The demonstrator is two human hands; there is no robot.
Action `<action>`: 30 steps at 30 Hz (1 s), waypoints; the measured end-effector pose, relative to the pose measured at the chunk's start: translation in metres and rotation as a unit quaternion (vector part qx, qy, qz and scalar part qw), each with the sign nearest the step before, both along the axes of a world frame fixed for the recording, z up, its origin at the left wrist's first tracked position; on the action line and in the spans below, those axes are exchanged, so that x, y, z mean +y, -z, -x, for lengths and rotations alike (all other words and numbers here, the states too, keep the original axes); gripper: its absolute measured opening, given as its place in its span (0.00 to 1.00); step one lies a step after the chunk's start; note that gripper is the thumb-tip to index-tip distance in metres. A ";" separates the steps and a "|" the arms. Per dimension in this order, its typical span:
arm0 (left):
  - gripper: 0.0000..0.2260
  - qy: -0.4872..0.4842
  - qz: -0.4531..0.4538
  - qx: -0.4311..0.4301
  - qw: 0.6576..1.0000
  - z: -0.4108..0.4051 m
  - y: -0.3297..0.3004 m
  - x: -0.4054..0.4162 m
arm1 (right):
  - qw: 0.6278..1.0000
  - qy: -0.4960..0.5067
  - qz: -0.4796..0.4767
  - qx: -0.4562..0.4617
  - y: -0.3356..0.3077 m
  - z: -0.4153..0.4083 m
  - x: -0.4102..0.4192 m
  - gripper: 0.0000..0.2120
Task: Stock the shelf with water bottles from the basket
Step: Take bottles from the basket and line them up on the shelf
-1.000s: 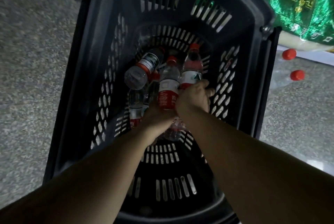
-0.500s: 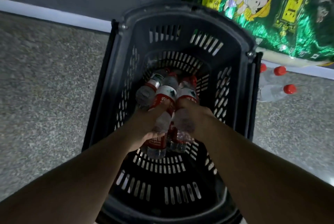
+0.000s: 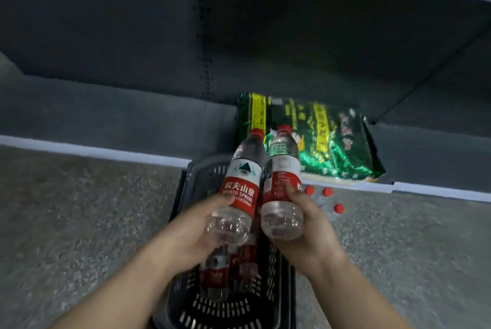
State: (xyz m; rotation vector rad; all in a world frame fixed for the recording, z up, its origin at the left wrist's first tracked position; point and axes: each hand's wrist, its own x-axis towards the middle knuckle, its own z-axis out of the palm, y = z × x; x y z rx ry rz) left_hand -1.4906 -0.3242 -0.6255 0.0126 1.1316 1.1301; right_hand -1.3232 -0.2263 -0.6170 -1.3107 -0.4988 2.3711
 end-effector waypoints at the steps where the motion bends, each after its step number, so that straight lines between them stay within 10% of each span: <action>1: 0.15 0.011 -0.021 0.000 1.000 0.002 -0.026 0.004 | 1.000 -0.002 -0.011 0.012 -0.022 -0.002 0.005 0.33; 6: 0.27 0.100 -0.131 0.062 0.984 0.011 -0.158 0.034 | 0.994 -0.039 -0.099 0.029 -0.148 -0.008 0.025 0.47; 10: 0.24 0.097 -0.198 0.124 0.968 0.012 -0.260 0.054 | 0.981 -0.015 -0.174 0.088 -0.250 0.007 0.033 0.27; 30: 0.21 0.002 -0.342 0.311 0.886 0.018 -0.581 0.062 | 0.887 0.062 -0.450 0.081 -0.562 0.023 0.040 0.20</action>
